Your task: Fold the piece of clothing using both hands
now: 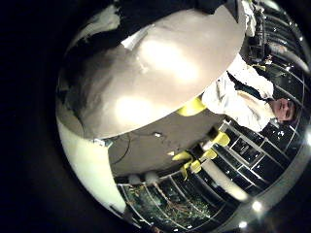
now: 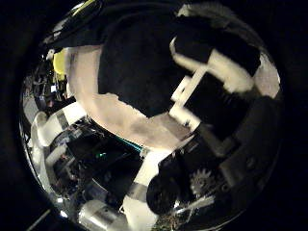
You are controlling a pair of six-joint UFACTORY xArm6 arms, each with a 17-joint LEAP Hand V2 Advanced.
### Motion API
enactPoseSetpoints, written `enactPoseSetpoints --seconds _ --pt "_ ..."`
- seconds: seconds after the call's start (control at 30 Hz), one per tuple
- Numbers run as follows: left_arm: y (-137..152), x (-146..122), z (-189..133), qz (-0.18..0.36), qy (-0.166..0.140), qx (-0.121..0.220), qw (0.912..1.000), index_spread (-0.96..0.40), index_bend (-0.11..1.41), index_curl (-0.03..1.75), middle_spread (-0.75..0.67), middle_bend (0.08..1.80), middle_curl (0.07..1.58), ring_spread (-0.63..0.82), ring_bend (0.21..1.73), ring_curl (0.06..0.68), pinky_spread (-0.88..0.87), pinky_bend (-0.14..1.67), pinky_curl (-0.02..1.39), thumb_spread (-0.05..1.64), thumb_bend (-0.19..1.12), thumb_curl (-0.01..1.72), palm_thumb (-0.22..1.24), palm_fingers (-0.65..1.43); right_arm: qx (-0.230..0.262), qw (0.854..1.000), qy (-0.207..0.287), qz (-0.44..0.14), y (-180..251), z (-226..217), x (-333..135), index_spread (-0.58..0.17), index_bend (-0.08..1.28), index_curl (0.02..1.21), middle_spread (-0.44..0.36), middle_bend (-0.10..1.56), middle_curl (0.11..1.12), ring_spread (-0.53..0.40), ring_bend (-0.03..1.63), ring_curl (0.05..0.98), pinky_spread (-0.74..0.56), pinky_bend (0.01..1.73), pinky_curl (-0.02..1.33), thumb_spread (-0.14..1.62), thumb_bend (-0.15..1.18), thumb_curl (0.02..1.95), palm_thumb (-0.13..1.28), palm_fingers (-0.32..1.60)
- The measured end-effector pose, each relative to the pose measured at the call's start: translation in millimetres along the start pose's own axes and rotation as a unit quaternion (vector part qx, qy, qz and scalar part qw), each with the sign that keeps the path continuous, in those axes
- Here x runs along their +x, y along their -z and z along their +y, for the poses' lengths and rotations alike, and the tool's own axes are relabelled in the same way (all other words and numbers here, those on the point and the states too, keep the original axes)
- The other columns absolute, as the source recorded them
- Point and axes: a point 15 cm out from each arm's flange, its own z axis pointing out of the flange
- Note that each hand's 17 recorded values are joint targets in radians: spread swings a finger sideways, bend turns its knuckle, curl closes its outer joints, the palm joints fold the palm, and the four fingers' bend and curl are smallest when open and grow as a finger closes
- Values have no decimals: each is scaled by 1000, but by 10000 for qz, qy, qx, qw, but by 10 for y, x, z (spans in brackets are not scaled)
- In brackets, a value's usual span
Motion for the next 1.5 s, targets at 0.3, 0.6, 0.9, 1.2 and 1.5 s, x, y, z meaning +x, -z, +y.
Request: enactPoseSetpoints --seconds 0.3,0.6,0.9,1.2,1.5 --pt "66 -26 137 7 -221 -129 9997 -650 249 1386 -592 876 1062 -489 1229 515 -734 809 707 1349 -9 300 564 917 316 9992 -236 -32 283 263 299 -375 951 689 -232 1117 817 -266 1338 564 -231 1406 379 1112 44 535 987 1052" --pt "133 -33 238 168 -348 -124 9992 -642 230 1404 -605 862 1066 -492 1213 515 -748 788 716 1348 -11 303 557 925 728 9965 -384 -154 605 475 422 -355 1037 803 -209 1211 890 -261 1415 658 -186 1500 496 1177 8 594 985 938" --pt "127 -12 209 295 -341 -136 9989 -634 213 1416 -615 850 1069 -496 1196 517 -754 773 724 1345 -10 307 548 933 452 9983 -257 -270 409 397 393 -364 596 750 -255 1016 805 -269 1383 653 -349 1445 533 1154 -77 488 668 353" --pt "81 -15 223 303 -333 -190 9988 -625 198 1426 -623 836 1074 -497 1179 517 -761 757 731 1340 -10 307 542 943 245 9991 -54 -350 58 59 259 -262 430 545 -132 689 602 -136 996 454 -2 1011 327 1034 -44 383 436 -34" --pt "106 -26 220 306 -321 -170 9989 -617 195 1431 -630 823 1076 -499 1171 520 -767 743 738 1339 -10 308 542 948 -190 9992 169 -294 -233 -224 -137 -193 286 459 -62 583 514 -92 907 391 91 872 255 984 -19 360 452 90"
